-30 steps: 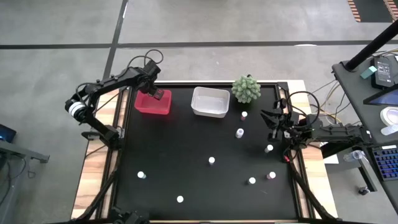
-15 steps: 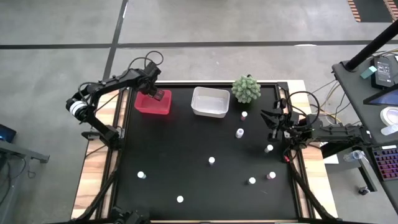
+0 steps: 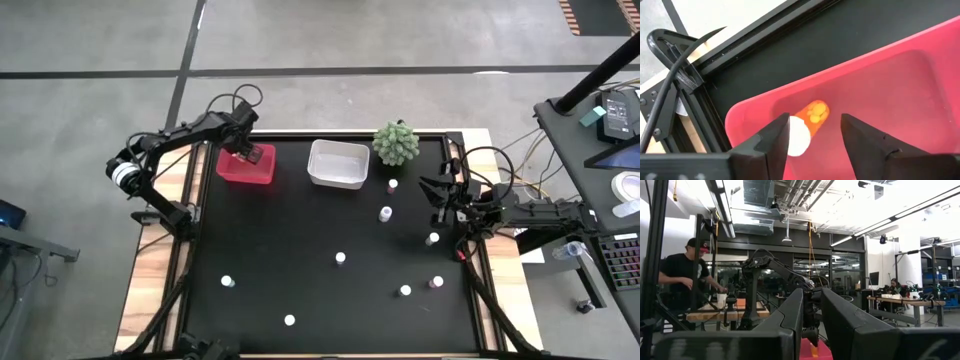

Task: Pick and place medicine bottles into bin by pill shape (circle, oval)
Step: Put the transparent capsule bottle into the white bin

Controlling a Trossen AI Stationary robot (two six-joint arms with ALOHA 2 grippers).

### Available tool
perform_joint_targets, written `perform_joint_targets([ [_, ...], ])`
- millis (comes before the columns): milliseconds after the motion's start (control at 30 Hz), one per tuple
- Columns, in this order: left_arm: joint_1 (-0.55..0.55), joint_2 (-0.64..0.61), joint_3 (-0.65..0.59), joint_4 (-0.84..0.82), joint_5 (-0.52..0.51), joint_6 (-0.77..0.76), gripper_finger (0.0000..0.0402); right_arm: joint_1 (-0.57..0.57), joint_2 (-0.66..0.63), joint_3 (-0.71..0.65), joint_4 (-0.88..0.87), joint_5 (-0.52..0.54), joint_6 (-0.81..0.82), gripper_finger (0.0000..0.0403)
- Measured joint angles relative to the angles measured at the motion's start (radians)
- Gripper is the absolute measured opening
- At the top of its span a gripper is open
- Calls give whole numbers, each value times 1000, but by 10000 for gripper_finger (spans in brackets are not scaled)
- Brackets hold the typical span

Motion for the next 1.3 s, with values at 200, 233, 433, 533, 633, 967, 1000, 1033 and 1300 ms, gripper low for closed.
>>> perform_joint_targets([
  [200, -9, -64, 36, -72, 0, 20, 164, 0, 0, 0, 0, 0, 2, 61],
  [233, -15, -83, 37, -73, 0, 21, 165, 0, 0, 0, 0, 0, 2, 61],
  [433, -93, -223, 36, -71, 3, 24, 164, 0, 0, 0, 0, 0, 12, 61],
  [533, -164, -298, 25, -65, 3, 25, 164, 0, 0, 0, 0, 0, 17, 61],
  [633, -259, -375, -1, -46, 7, 25, 164, 0, 0, 0, 0, 0, 17, 61],
  [967, -592, -563, -184, 339, 19, 70, 164, 0, 51, 0, -8, 0, 71, 61],
  [1000, -614, -570, -200, 379, 24, 71, 164, 0, 64, 0, -7, 0, 78, 61],
  [1033, -634, -576, -217, 421, 31, 76, 164, 0, 80, 0, -5, 0, 83, 61],
  [1300, -701, -597, -311, 659, 115, 276, 164, 0, 230, 173, -43, -3, 135, 61],
])
